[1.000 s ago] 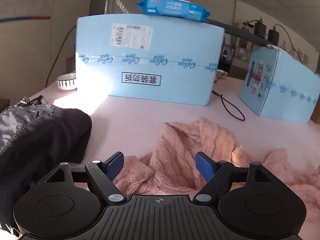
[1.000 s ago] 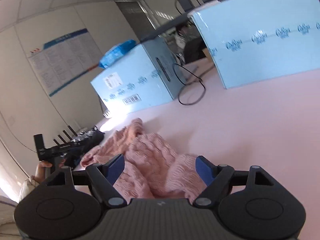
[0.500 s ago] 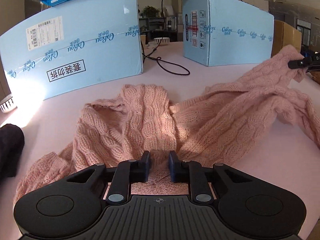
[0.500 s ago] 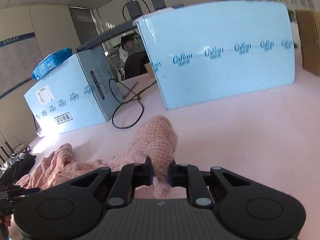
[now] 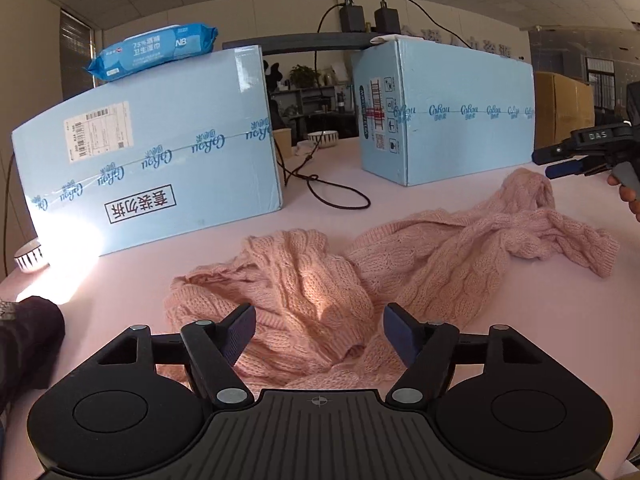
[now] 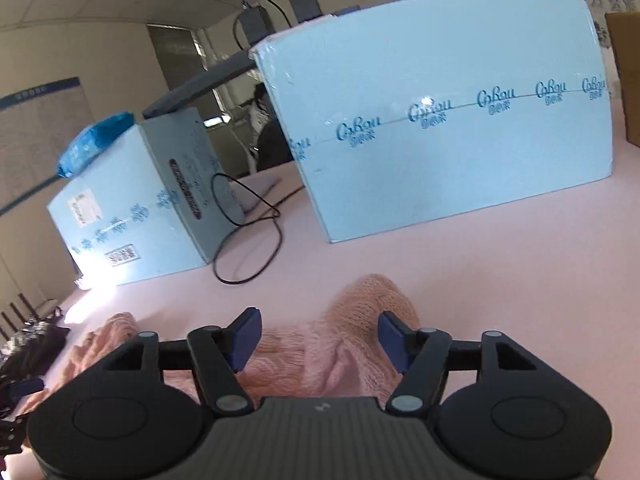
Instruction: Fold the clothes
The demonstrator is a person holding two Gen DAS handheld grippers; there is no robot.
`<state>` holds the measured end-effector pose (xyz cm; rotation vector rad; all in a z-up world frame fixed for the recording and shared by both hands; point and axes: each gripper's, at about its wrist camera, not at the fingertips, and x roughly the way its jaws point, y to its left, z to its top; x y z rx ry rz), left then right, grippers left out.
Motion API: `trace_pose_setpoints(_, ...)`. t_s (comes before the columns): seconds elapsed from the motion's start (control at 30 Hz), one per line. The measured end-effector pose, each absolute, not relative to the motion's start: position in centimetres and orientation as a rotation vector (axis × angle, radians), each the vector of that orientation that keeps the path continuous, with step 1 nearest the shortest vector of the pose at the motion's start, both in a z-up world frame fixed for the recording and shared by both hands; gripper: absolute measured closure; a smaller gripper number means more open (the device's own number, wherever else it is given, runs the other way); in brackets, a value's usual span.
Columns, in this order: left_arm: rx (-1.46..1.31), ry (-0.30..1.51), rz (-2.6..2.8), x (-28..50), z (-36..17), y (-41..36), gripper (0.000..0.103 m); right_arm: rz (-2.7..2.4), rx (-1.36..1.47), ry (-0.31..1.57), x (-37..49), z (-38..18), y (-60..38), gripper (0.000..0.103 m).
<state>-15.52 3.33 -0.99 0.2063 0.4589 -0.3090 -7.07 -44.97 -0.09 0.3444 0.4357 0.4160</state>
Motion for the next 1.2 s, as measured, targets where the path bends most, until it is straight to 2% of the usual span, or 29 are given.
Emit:
trace_pose_setpoints(0.1, 0.235, 0.544, -0.247, -15.9, -1.9, 5.9, 0.023, 0.515, 0.324, 0.475, -10.0, -0.2, -45.2, 0.014)
trace_pose_setpoints(0.27, 0.214, 0.629, -0.232, -16.3, -3.3, 7.8, 0.022, 0.517, 0.128, 0.549, -13.3, -0.6, -41.5, 0.014)
trace_pose_setpoints(0.3, 0.206, 0.639, -0.24, -16.2, -3.5, 7.9, 0.022, 0.512, 0.106, 0.566, -13.6, -0.6, -40.7, 0.016)
trace_pose_setpoints(0.37, 0.195, 0.645, -0.24, -15.8, -4.0, 7.9, 0.021, 0.498, 0.049, 0.65, -13.1, -1.3, -39.2, 0.039)
trace_pose_setpoints(0.4, 0.18, 0.643, -0.237, -15.5, -4.2, 8.0, 0.021, 0.494, 0.02, 0.705, -12.8, -1.9, -38.7, 0.07)
trace_pose_setpoints(0.43, 0.15, 0.645, -0.225, -15.1, -4.2, 8.4, 0.022, 0.476, 0.014, 0.723, -12.6, -2.2, -38.4, 0.095)
trace_pose_setpoints(0.47, 0.114, 0.653, -0.205, -14.8, -4.2, 8.9, 0.024, 0.454, 0.015, 0.73, -12.4, -2.5, -38.3, 0.094)
trace_pose_setpoints(0.5, 0.078, 0.66, -0.186, -14.4, -4.1, 9.3, 0.036, 0.432, 0.025, 0.709, -12.8, -2.6, -38.7, 0.095)
trace_pose_setpoints(0.53, 0.042, 0.661, -0.168, -14.1, -4.0, 9.9, 0.043, 0.398, 0.029, 0.668, -13.2, -2.2, -39.1, 0.095)
trace_pose_setpoints(0.6, -0.039, 0.658, -0.14, -13.8, -3.7, 11.3, 0.075, 0.331, 0.022, 0.569, -14.0, -0.9, -40.0, 0.096)
trace_pose_setpoints(0.63, -0.084, 0.657, -0.127, -13.8, -3.5, 12.0, 0.08, 0.303, 0.01, 0.511, -14.5, -0.2, -40.7, 0.096)
trace_pose_setpoints(0.7, -0.118, 0.652, -0.084, -14.4, -3.2, 12.9, 0.082, 0.363, 0.012, 0.414, -16.5, 1.2, -42.0, 0.096)
trace_pose_setpoints(0.83, -0.039, 0.655, -0.068, -17.6, -3.4, 11.7, 0.077, 0.54, -0.069, 0.437, -20.1, 0.7, -43.8, 0.095)
trace_pose_setpoints(0.87, -0.037, 0.651, -0.053, -18.1, -3.6, 11.7, 0.07, 0.564, -0.104, 0.48, -20.8, -0.2, -44.1, 0.095)
trace_pose_setpoints(0.97, -0.054, 0.614, 0.028, -19.6, -3.7, 12.4, 0.037, 0.667, -0.088, 0.623, -22.2, -2.5, -44.9, 0.087)
trace_pose_setpoints(1.0, -0.082, 0.578, 0.058, -20.0, -3.2, 12.7, 0.03, 0.699, -0.061, 0.655, -22.5, -2.9, -45.2, 0.081)
trace_pose_setpoints(1.07, -0.137, 0.486, 0.112, -21.0, -2.1, 13.4, 0.027, 0.731, -0.019, 0.642, -23.5, -2.7, -46.0, 0.065)
trace_pose_setpoints(1.1, -0.133, 0.426, 0.136, -21.5, -1.5, 13.3, 0.023, 0.738, -0.003, 0.62, -23.9, -2.4, -46.3, 0.05)
trace_pose_setpoints(1.17, -0.049, 0.338, 0.133, -22.3, -0.5, 12.3, 0.023, 0.746, 0.026, 0.57, -24.7, -1.6, -46.8, 0.035)
trace_pose_setpoints(1.2, 0.021, 0.31, 0.114, -22.5, 0.0, 11.4, 0.022, 0.76, 0.053, 0.552, -25.0, -1.3, -46.9, 0.034)
